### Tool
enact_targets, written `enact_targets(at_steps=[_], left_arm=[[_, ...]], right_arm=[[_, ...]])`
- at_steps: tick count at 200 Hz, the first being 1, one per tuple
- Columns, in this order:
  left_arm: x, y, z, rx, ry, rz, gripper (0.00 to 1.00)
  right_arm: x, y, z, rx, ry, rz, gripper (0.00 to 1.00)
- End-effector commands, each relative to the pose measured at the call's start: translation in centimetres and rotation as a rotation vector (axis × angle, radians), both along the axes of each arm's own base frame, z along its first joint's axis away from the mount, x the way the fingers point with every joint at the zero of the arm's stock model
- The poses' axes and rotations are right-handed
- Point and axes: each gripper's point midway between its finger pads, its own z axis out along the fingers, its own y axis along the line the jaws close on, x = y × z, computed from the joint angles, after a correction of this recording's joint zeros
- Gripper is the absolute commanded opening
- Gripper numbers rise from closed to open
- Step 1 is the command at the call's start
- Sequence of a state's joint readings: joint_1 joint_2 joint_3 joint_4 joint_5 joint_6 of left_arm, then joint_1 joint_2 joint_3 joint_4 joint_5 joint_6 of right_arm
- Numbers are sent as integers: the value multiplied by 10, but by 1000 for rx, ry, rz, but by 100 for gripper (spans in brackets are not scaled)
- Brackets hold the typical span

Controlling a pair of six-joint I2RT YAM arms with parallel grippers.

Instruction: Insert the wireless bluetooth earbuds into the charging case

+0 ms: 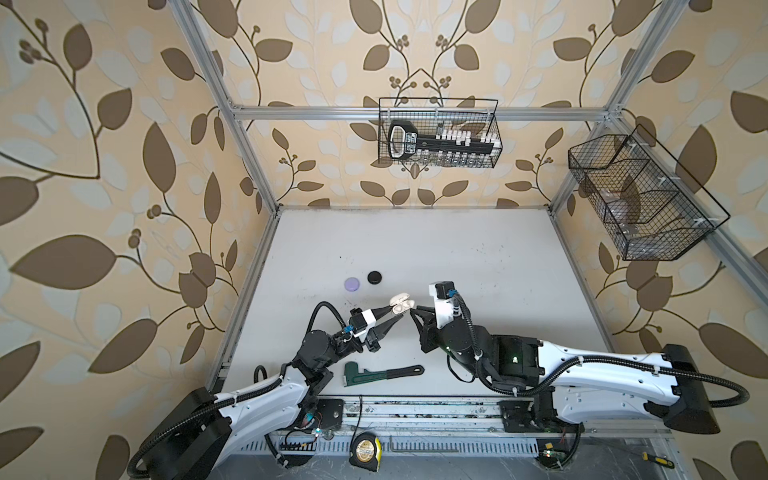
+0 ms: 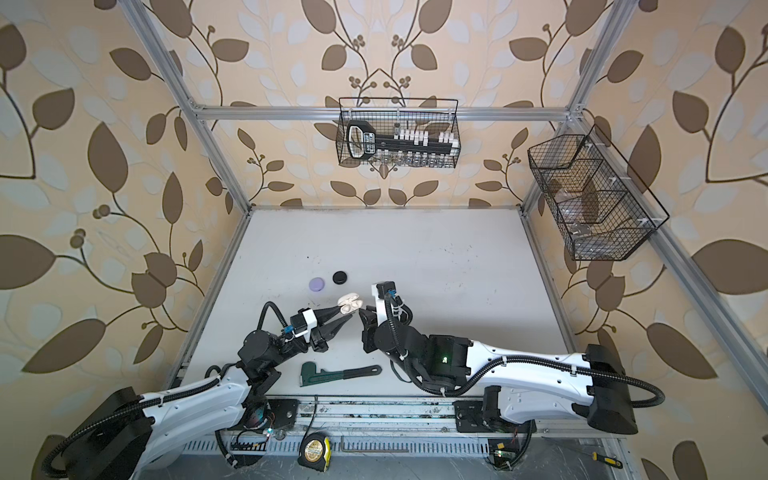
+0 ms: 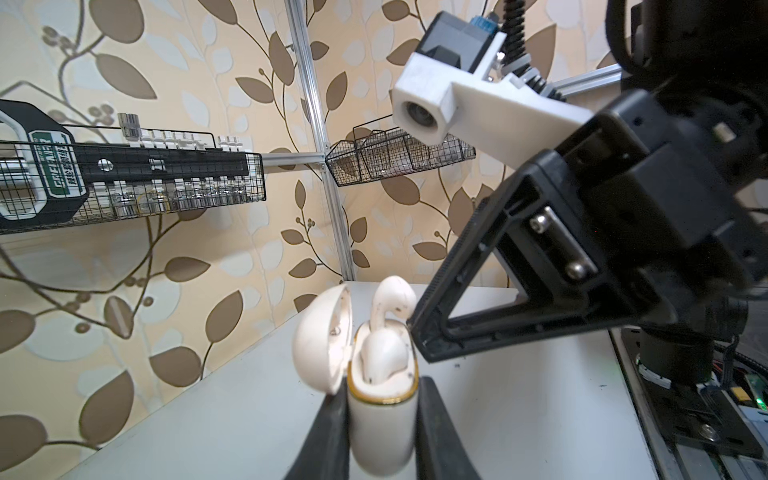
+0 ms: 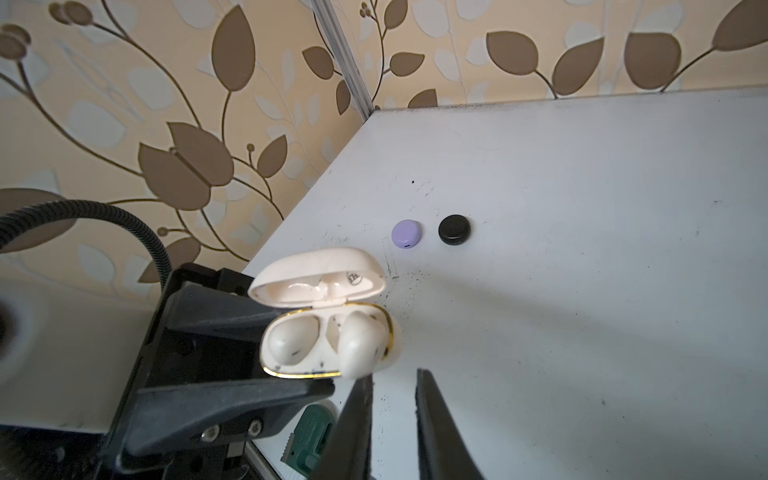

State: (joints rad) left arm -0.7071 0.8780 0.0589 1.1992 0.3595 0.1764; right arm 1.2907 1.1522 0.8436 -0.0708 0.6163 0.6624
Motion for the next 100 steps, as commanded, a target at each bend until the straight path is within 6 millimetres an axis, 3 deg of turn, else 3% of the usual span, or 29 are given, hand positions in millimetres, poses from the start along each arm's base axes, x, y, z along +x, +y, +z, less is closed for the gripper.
enact_targets(at_steps=[1,29,43,60,83,100], left_arm=[[-10,-1,24,-46,-80,-33,0],[-8,0,24,-48,-77,-26,0],[-8,1,24,-54,-73,-22,0],[-5,1,25,-52,-53,-15,0],[-3,-3,24,-33,-28,-28,0],[-4,-4,25,-37,-22,-36,0]], right_arm=[[2,9,28,55,-32,14,20],[1,8,33,26,-56,16,22],[-2,8,40,-44,-105,72,31],[-17,11,45,-225,-223,258,45],[-19,-17,31,-514,-428,346,52],[-26,-31,22,-584,-625,430,52]])
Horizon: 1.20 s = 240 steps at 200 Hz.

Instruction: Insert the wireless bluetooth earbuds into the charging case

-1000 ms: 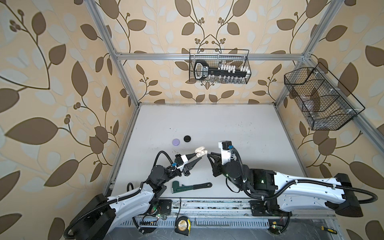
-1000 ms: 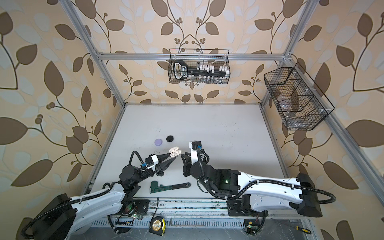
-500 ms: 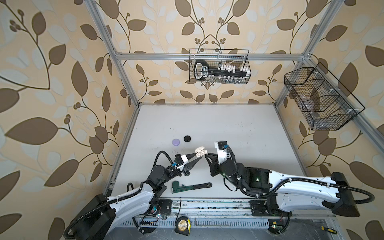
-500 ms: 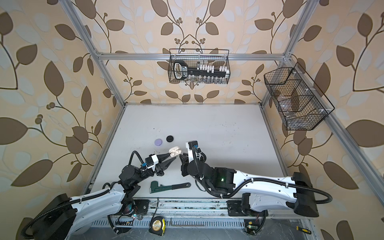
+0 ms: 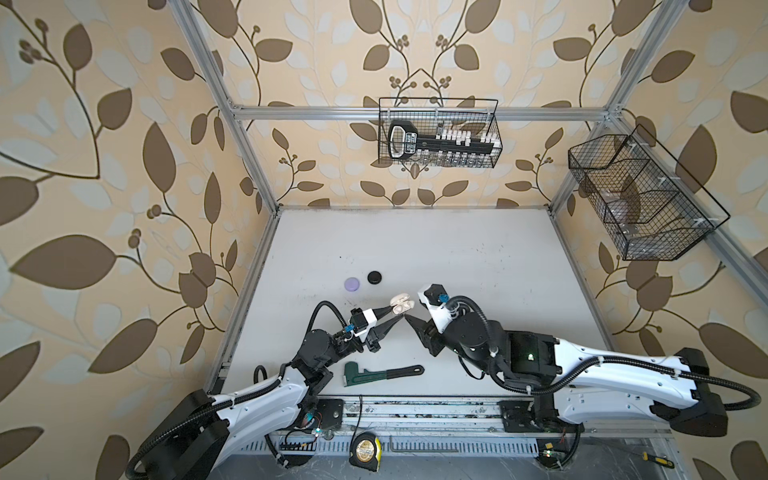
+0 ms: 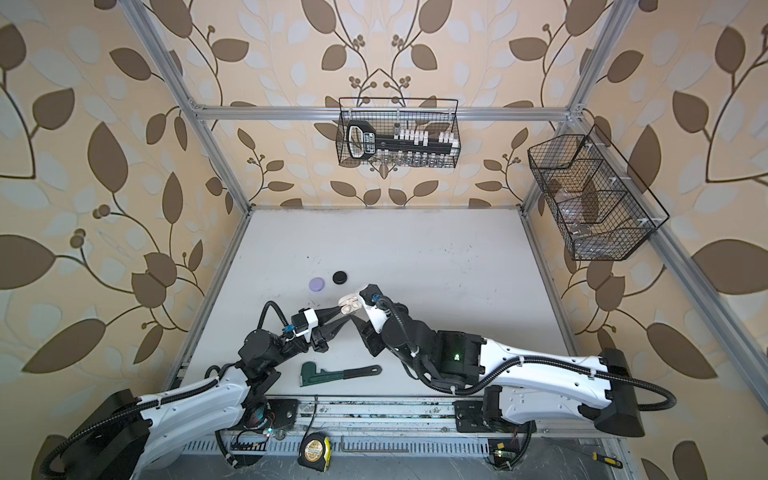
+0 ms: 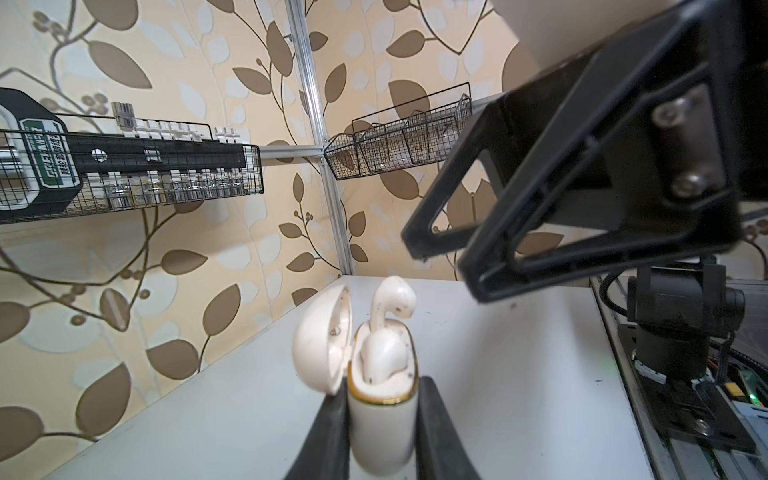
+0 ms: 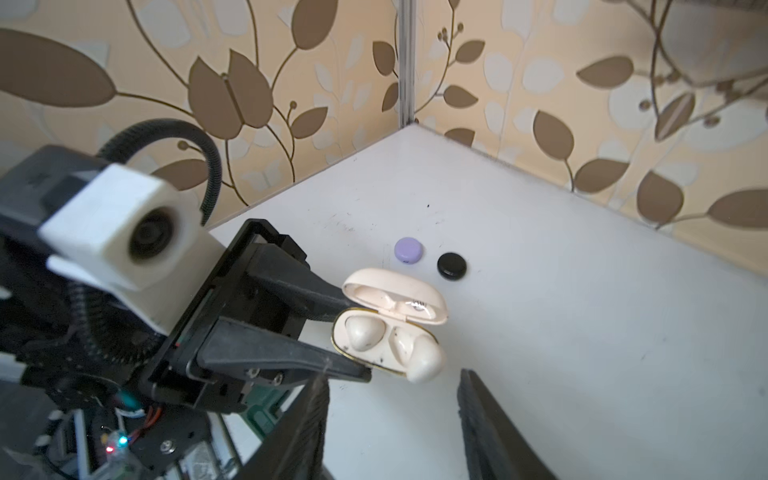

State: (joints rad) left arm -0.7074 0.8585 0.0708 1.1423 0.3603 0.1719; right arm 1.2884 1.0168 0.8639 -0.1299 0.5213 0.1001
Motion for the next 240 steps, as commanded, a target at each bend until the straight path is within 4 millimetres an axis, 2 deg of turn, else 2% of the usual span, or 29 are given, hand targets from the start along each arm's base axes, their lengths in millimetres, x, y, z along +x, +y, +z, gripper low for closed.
enact_targets(at_steps=[1,19,30,42,55,78,100,143,171,199,240], left_arm=[[-5,-3,28,-52,-45,-34,0],[-4,-6,25,-25,-34,-40,0],[-4,-10,22,8,-23,-53,0],[-6,-15,19,44,-17,-81,0],[-12,-23,18,80,-19,-145,0],[-22,-35,10,132,-25,-245,0],[-21,-40,0,176,-20,-265,0],[-24,-47,-6,219,-20,-315,0],[-28,-47,-6,226,-28,-336,0],[-30,-47,-4,224,-37,-346,0],[-33,-48,-5,225,-42,-361,0]], right_arm=[[-11,-19,-17,-261,-317,182,52],[-26,-27,-17,-234,-504,317,53],[-35,-36,-8,-169,-574,381,58],[-36,-43,-1,-141,-614,411,62],[-30,-45,-4,-165,-610,430,61],[-25,-38,-24,-227,-558,495,61],[-22,-35,-35,-250,-543,512,60],[-24,-35,-32,-239,-538,516,56],[-25,-31,-41,-261,-511,543,49],[-21,-28,-50,-297,-472,557,31],[-18,-27,-51,-293,-460,550,27]])
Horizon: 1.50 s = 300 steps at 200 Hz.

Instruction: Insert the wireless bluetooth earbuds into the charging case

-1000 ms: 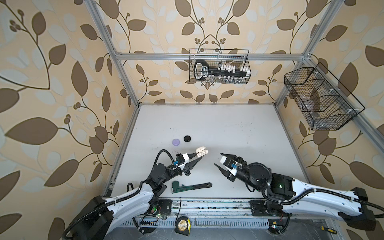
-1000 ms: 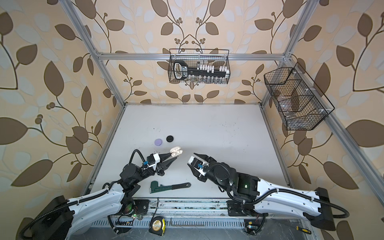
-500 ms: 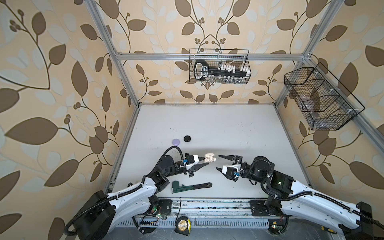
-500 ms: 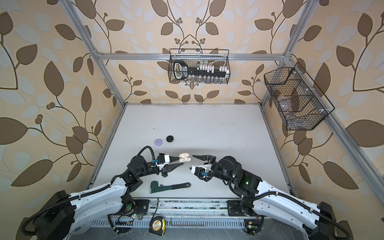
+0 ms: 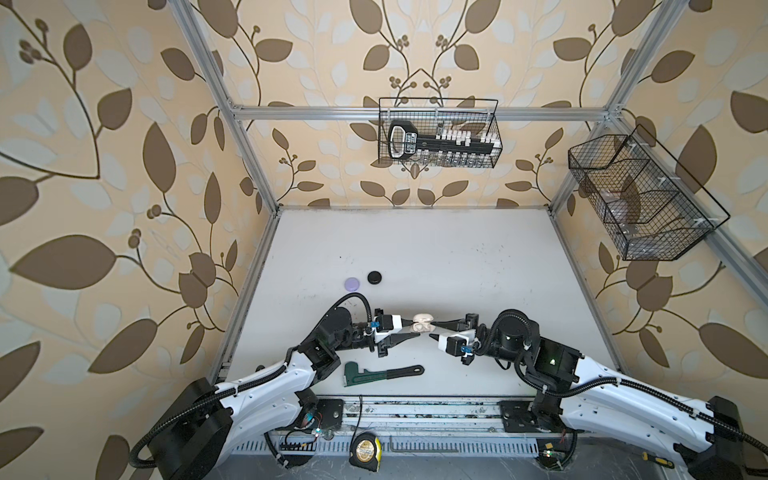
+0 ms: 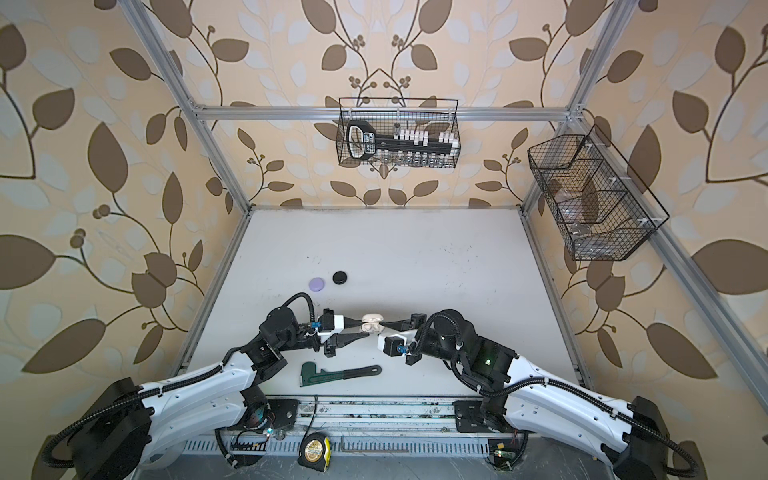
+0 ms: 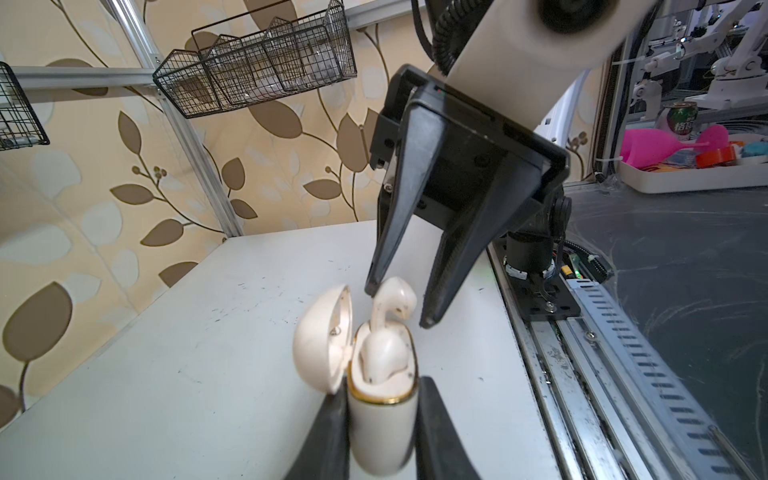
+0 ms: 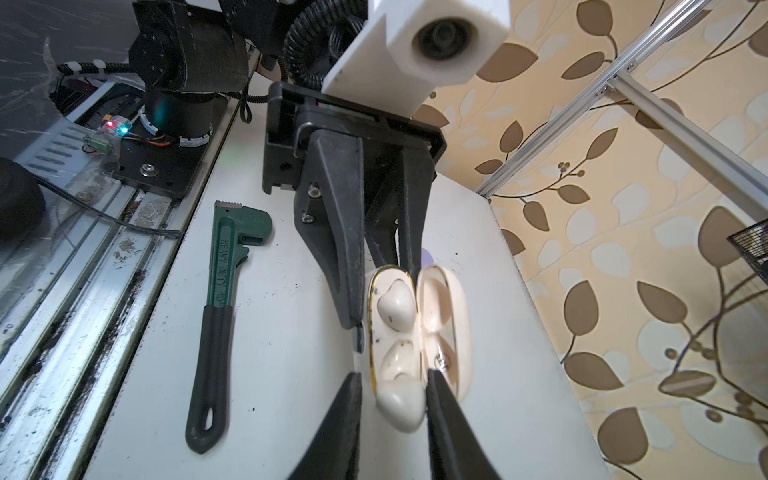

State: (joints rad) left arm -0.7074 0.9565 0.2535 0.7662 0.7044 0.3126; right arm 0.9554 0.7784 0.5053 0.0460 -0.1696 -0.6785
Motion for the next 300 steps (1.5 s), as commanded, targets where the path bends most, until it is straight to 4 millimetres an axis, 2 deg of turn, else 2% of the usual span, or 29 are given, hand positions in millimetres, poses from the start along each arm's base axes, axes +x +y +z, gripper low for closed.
enact_targets(at_steps=[1,25,49,72,115,147,166,196,213,230,250,300], left_arm=[[-7,-3,28,-56,-86,-46,0],[-9,-3,29,-59,-92,-54,0],[-11,-3,30,-61,-102,-61,0],[-12,-2,30,-72,-127,-55,0],[-11,3,32,-102,-163,-10,0],[-10,10,37,-142,-190,31,0],[-12,14,39,-161,-205,47,0],[-15,17,43,-182,-224,49,0],[-16,17,44,-190,-228,47,0],[-15,19,45,-198,-227,59,0],[-10,21,46,-206,-219,93,0],[-4,23,47,-215,-196,130,0]], right_arm=[[0,2,12,15,-12,17,27],[3,2,12,21,-6,3,15],[6,3,13,39,23,-12,13],[14,6,20,108,92,-74,0],[18,29,34,229,177,-264,0],[26,53,27,238,281,-417,0],[31,59,26,247,324,-476,0],[39,53,31,326,373,-555,0],[38,56,33,335,400,-546,5],[35,58,34,331,412,-539,3],[34,49,38,357,407,-550,0],[29,20,52,473,423,-557,0]])
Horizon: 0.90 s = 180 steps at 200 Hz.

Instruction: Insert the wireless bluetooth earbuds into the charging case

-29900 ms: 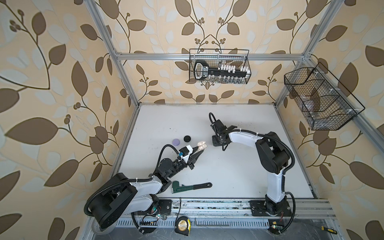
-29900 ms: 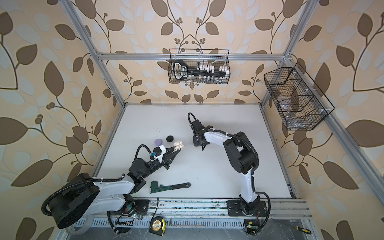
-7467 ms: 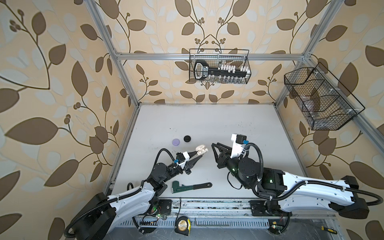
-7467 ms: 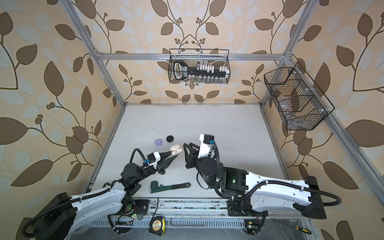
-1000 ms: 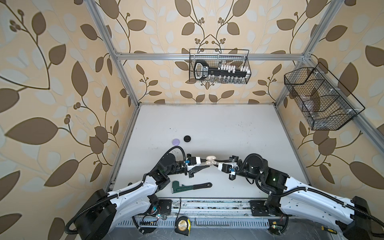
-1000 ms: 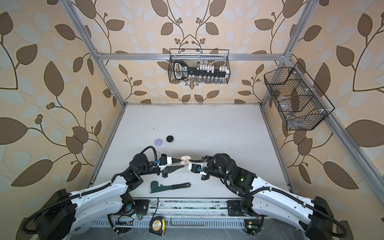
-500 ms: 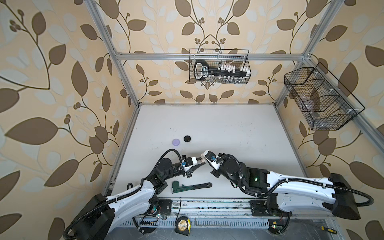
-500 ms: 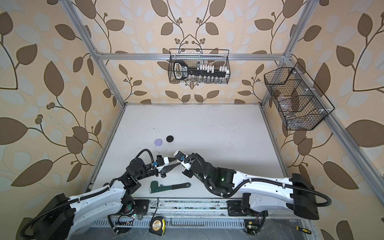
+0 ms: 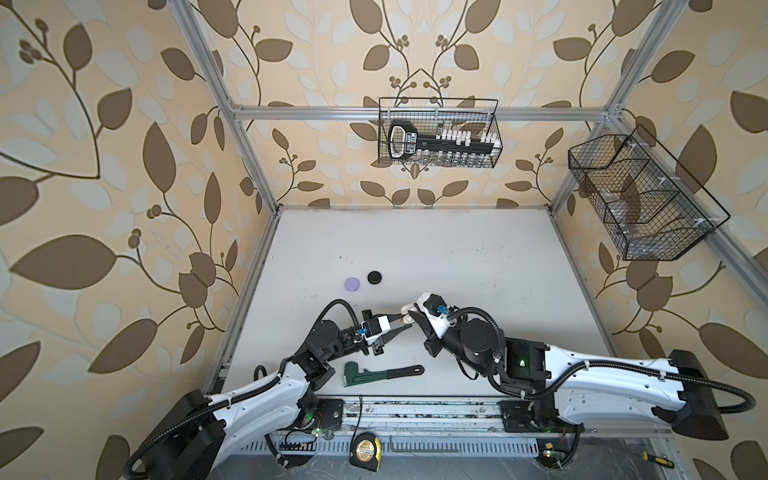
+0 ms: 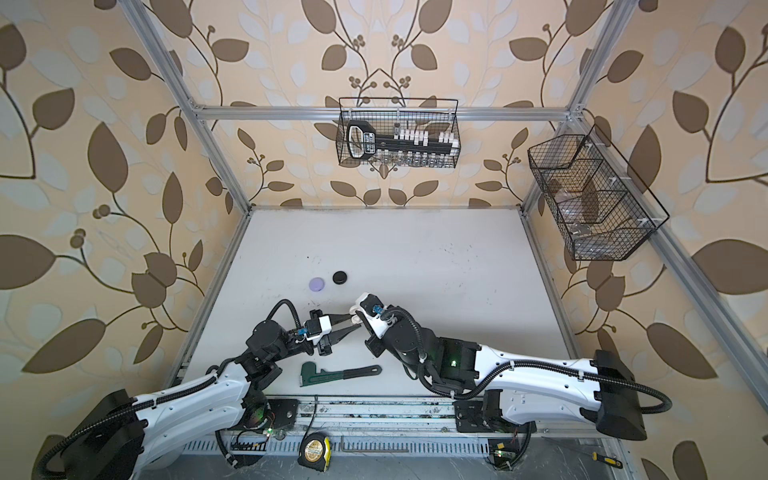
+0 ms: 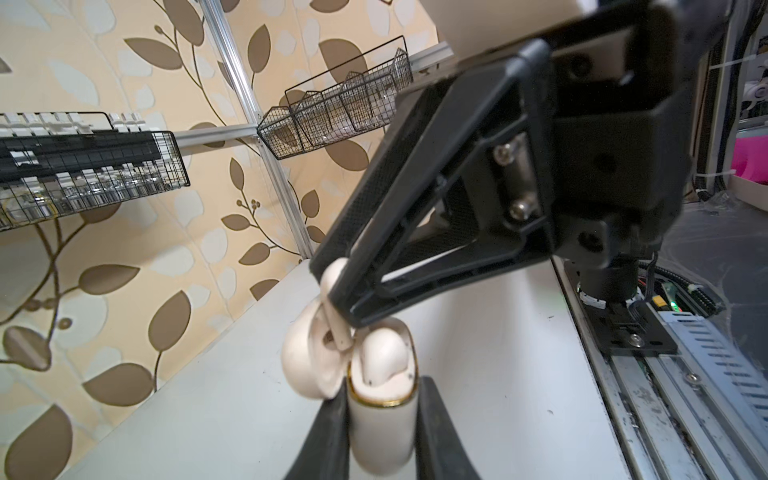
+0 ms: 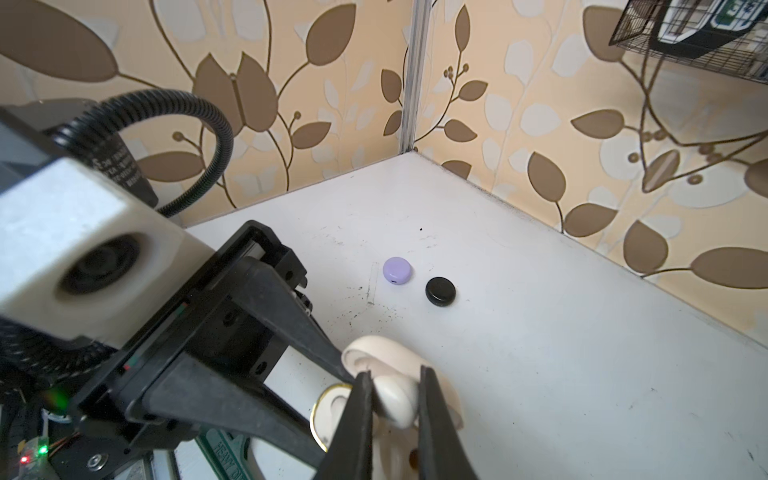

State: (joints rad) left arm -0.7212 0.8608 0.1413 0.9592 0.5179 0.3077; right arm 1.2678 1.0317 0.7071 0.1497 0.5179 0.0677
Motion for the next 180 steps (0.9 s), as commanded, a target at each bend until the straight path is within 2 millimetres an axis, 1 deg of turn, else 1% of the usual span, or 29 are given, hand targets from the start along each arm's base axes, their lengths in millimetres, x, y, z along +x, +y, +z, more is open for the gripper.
enact_targets(at_steps=[1,30,49,84,124,180], left_arm=[[-13,1,28,-79,-86,-42,0],[-15,2,30,-86,-86,-49,0],[-15,2,31,-86,-85,-47,0],[-13,3,30,-84,-77,-36,0],[-11,3,30,-83,-72,-28,0],[-10,4,31,-86,-70,-20,0]], right_arm=[[2,-16,8,66,3,-49,0],[2,-27,15,116,-15,-65,0],[-1,-23,17,127,-27,-36,0],[-3,-15,12,104,-15,-18,0],[-7,-11,10,112,2,7,0],[-8,-9,5,102,16,8,0]])
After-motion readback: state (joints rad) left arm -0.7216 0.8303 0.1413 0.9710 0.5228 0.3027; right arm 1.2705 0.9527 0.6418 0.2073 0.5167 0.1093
